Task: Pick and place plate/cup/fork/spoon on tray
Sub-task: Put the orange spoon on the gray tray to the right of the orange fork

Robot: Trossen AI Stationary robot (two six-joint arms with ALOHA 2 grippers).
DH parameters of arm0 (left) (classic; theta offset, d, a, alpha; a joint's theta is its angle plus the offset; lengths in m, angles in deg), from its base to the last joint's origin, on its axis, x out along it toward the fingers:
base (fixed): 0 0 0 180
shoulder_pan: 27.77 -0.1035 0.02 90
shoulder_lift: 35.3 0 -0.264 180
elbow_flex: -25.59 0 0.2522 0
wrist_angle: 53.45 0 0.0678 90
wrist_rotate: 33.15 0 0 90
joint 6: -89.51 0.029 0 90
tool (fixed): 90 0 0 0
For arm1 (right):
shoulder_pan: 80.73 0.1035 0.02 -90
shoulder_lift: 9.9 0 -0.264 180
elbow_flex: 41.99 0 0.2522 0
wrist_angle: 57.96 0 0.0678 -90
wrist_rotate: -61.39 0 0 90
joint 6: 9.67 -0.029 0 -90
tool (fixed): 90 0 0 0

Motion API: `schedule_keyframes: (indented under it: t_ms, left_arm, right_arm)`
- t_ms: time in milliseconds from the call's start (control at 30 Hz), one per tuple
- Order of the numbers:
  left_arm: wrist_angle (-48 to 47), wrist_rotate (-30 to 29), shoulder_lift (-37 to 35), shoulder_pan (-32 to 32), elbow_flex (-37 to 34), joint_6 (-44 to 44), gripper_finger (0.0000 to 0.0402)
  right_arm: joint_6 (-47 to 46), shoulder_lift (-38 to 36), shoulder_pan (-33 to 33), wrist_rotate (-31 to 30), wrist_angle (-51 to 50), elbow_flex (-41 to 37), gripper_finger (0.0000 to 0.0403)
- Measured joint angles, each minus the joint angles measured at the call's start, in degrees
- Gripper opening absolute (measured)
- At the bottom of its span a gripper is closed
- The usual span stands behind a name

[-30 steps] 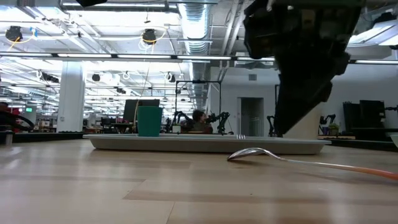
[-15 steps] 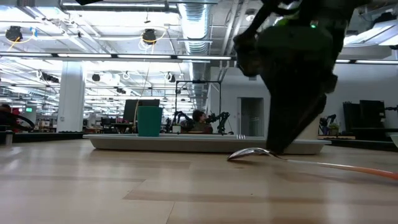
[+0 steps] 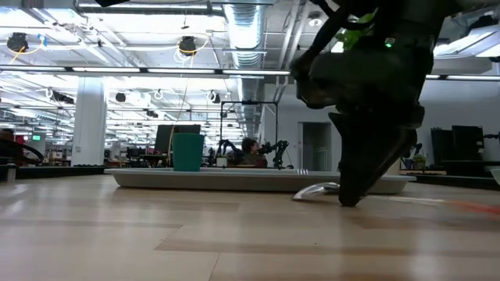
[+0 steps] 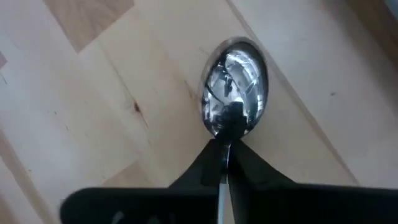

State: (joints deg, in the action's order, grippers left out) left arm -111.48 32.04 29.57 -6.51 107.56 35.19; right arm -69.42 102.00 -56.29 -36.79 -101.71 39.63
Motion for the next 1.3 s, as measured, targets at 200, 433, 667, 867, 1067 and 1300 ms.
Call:
schedule_keyframes:
  t_ms: [200, 433, 667, 867, 1067, 1300]
  left_arm:
    - [0.08, -0.07, 0.00, -0.02, 0.00, -0.18, 0.0202]
    - [2.21, 0.09, 0.00, -0.02, 0.00, 2.69, 0.0202]
    - [11.33, -0.75, 0.00, 0.60, 0.00, 17.77, 0.0202]
    - [21.07, -1.40, -0.02, 2.46, 0.00, 42.70, 0.0202]
    - [21.89, -5.39, 0.46, 2.72, 0.02, 62.63, 0.0202]
    - [22.34, -9.18, 2.53, 1.11, 0.00, 71.25, 0.0202]
  right_arm:
    - [2.32, 0.20, -0.58, 2.31, -1.12, 3.02, 0.0013]
    - [10.60, -7.18, -1.75, 3.91, -0.51, 7.77, 0.0007]
    - [16.57, -21.30, -5.58, 2.66, 1.66, 7.82, 0.0009]
    - [19.18, -29.89, -8.59, 2.92, 6.93, 7.82, 0.0004]
    - [19.72, -33.30, -10.31, 6.31, 11.72, 7.85, 0.0010]
    - [19.94, -31.73, -10.41, 8.28, 14.71, 7.85, 0.0013]
